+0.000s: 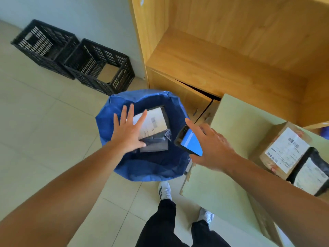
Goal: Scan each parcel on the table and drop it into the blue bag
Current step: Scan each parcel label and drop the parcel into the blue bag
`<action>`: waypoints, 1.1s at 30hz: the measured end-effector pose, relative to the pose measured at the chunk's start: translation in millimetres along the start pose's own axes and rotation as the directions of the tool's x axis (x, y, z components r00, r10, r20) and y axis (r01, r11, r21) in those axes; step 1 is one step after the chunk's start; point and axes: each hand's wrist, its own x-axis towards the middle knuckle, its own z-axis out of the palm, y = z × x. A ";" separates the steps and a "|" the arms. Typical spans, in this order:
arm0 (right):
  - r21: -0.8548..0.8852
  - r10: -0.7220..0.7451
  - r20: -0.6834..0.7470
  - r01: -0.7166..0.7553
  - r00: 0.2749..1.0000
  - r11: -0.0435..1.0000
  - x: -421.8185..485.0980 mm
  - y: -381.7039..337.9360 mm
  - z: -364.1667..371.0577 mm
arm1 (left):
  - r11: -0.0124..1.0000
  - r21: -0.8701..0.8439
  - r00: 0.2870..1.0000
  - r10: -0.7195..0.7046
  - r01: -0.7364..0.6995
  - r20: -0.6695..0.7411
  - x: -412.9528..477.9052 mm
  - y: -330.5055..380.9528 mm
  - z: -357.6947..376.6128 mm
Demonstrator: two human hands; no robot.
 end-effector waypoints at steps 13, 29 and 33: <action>-0.017 0.130 -0.032 -0.131 0.991 0.991 -4.2 38.4 -21.7 | 0.997 0.058 0.998 0.053 -0.052 -0.027 22.1 17.1 -26.4; 0.070 0.309 -0.313 -0.302 0.898 0.951 -146.1 122.5 -70.5 | 0.914 0.153 0.898 0.399 -0.375 -0.185 13.6 219.2 -122.5; 0.110 0.374 -0.386 -0.360 0.843 0.926 -222.6 158.6 -86.8 | 0.854 0.193 0.818 0.519 -0.483 -0.250 -9.9 318.0 -147.9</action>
